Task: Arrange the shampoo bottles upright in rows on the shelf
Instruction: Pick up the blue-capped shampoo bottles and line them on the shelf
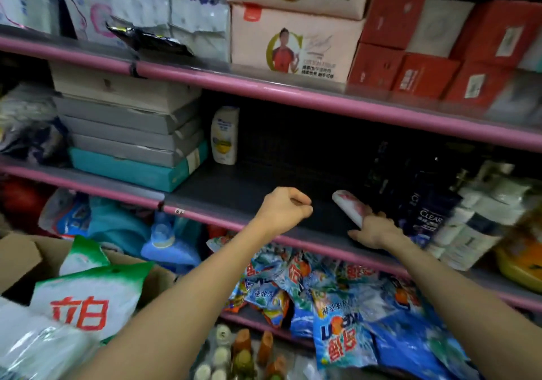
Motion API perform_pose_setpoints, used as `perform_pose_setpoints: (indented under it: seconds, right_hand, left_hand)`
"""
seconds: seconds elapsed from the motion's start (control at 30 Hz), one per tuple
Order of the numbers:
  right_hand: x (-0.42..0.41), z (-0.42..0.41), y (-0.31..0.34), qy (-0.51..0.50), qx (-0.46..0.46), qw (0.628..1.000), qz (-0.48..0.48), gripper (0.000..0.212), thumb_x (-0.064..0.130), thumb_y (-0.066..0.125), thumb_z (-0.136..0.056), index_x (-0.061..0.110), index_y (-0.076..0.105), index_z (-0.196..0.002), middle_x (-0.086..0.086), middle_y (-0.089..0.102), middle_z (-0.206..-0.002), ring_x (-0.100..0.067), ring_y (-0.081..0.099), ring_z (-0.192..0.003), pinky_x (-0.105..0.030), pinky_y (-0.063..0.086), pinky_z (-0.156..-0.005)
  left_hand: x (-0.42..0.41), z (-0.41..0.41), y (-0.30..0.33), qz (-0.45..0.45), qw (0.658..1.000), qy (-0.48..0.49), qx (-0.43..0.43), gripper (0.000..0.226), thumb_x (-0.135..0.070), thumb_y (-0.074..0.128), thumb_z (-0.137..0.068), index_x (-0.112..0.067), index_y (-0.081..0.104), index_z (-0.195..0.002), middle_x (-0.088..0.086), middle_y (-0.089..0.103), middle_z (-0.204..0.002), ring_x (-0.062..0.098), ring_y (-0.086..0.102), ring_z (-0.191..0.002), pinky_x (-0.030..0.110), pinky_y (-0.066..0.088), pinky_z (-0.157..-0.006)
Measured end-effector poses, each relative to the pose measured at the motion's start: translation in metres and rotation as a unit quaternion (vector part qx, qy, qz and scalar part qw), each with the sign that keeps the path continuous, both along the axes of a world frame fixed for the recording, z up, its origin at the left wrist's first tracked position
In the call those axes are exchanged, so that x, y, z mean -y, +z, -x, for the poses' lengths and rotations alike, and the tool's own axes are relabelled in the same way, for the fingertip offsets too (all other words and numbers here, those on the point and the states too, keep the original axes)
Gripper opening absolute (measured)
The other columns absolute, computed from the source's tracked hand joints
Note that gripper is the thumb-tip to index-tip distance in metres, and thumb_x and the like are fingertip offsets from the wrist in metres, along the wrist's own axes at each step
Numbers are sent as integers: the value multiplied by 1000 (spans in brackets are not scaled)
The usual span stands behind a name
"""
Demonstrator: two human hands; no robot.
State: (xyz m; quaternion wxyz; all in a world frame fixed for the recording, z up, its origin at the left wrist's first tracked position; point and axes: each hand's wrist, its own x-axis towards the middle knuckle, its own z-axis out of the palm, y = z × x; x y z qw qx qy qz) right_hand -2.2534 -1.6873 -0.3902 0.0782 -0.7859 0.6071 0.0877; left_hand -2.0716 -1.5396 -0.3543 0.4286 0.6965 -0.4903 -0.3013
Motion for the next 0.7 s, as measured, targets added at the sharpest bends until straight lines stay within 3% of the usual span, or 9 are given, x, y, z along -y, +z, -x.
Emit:
perform_pose_setpoints:
  seconds: [0.13,0.2,0.27,0.33,0.4,0.5,0.6,0.7]
  right_hand:
    - [-2,6,-9,-30,17,999,41,87,45,63,-83,12,14,-147,-21,46,-135,-38,49,-122,-38,46,-94]
    - [-7,2,-8,-50,104,993,10,78,37,65,-83,9,24,-143,-20,51,-130,-37,54,-115,-37,49,-89]
    - [-15,-8,3,-91,239,965,-58,65,28,65,-82,4,38,-136,-18,55,-120,-34,57,-102,-34,49,-79]
    - [-27,-15,19,-145,415,881,-174,54,17,65,-81,-1,46,-129,-19,54,-111,-31,57,-88,-35,54,-65]
    - [-43,-15,43,-181,512,792,-278,50,14,65,-80,0,49,-125,-25,56,-110,-34,60,-87,-33,57,-52]
    - [-75,-3,83,-174,536,697,-444,45,15,68,-74,-1,54,-113,-30,62,-98,-35,63,-86,-26,54,-44]
    - [-107,11,109,-147,521,606,-583,53,16,70,-65,-1,55,-112,-35,63,-95,-34,64,-65,-23,50,-37]
    - [-130,20,118,-112,504,581,-629,69,18,72,-65,3,48,-128,-37,59,-102,-29,58,-51,-24,49,-34]
  left_hand:
    - [-13,11,-14,-2,1000,-11,19,24,-20,65,-87,-18,67,-111,-3,68,-106,4,60,-93,5,42,-69]
    - [-19,14,-20,-5,999,-14,34,29,-20,64,-88,-17,64,-117,-2,66,-113,8,61,-101,14,48,-80]
    - [-25,17,-25,-15,997,-21,75,41,-20,64,-88,-16,55,-128,0,60,-126,13,56,-113,23,47,-93]
    - [-26,20,-31,-9,991,-24,133,57,-20,64,-88,-16,41,-140,2,48,-139,17,48,-125,26,40,-101]
    - [-27,24,-34,9,986,-33,166,73,-19,65,-87,-18,26,-148,3,33,-150,20,37,-135,29,34,-107]
    - [-30,31,-34,62,978,-30,196,89,-21,70,-82,-21,13,-151,-1,18,-156,20,22,-142,34,26,-114]
    - [-42,33,-26,145,945,33,291,87,-32,70,-77,-24,22,-149,-4,25,-154,20,18,-144,45,17,-117]
    - [-62,31,-15,243,916,48,315,61,-32,66,-78,-22,47,-135,-4,50,-139,19,35,-136,52,21,-114]
